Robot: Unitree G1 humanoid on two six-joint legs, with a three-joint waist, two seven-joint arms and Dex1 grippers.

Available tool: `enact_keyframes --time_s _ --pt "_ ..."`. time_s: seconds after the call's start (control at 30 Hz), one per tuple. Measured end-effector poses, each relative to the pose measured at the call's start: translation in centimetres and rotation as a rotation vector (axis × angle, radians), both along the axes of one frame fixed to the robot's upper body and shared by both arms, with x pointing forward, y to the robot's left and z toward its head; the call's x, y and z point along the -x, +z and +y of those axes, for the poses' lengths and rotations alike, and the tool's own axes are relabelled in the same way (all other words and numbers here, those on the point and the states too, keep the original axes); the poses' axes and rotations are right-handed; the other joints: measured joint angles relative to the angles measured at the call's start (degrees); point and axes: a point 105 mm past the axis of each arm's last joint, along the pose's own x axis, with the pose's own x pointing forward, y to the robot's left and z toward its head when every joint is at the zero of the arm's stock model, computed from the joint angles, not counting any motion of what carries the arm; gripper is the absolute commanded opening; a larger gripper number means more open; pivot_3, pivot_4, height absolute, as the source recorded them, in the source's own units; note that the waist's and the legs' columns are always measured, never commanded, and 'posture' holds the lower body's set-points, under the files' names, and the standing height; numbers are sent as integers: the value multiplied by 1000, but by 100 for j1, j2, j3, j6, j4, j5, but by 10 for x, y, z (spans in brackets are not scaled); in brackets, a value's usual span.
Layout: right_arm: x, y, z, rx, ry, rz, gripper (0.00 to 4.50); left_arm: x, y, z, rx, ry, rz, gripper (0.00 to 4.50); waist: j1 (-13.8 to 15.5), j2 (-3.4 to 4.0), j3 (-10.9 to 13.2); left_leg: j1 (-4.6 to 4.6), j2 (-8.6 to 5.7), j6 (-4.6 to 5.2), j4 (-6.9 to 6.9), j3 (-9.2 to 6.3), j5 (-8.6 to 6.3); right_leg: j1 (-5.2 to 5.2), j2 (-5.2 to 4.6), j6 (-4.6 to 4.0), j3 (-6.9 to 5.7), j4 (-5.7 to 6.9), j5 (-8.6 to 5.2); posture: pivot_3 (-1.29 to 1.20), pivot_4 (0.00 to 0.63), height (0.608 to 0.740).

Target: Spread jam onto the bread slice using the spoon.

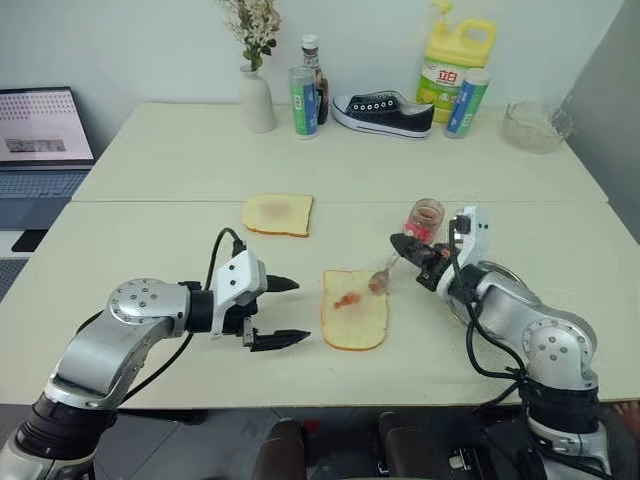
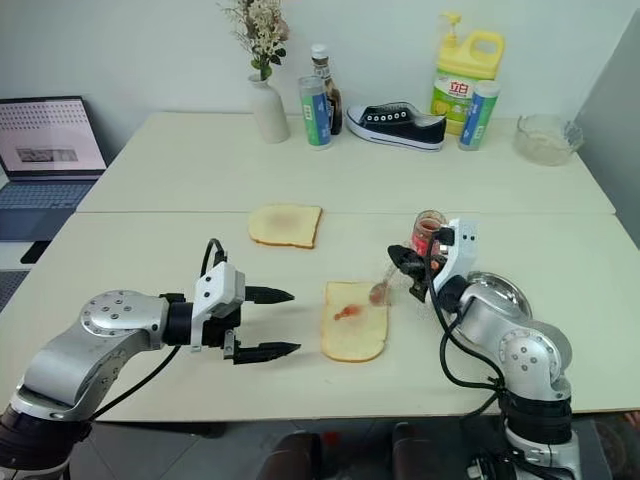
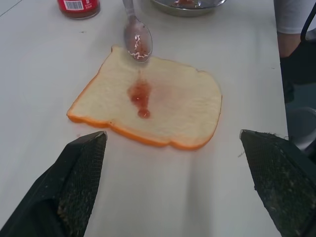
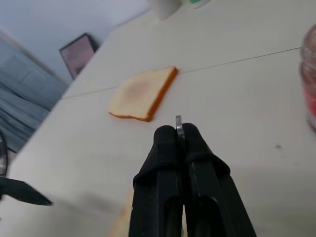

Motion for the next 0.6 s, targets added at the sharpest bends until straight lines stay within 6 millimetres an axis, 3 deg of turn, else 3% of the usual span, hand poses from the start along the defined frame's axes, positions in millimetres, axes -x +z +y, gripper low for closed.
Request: enact_keyframes --time_s 0.1,0.27,0.4,0.6 --pt "1 2 14 -59 30 21 7 -1 1 -1 2 -2 -6 4500 4 0 0 0 0 0 0 -1 0 0 0 0 -1 -1 0 0 150 740" --pt "0 -15 33 -74 66 91 7 0 1 -1 2 -2 -4 4500 5 0 0 -1 0 0 0 0 0 0 0 0 -1 -1 0 0 150 740" --pt "-4 -30 36 -58 69 130 7 0 0 -1 2 -3 -2 4500 5 0 0 -1 -1 0 1 0 0 0 0 0 -1 -1 0 0 150 740" --pt "-5 -34 38 -25 75 104 7 0 1 -1 1 -5 -2 4500 7 0 0 0 0 0 0 -1 0 0 0 0 -2 -1 0 0 150 740"
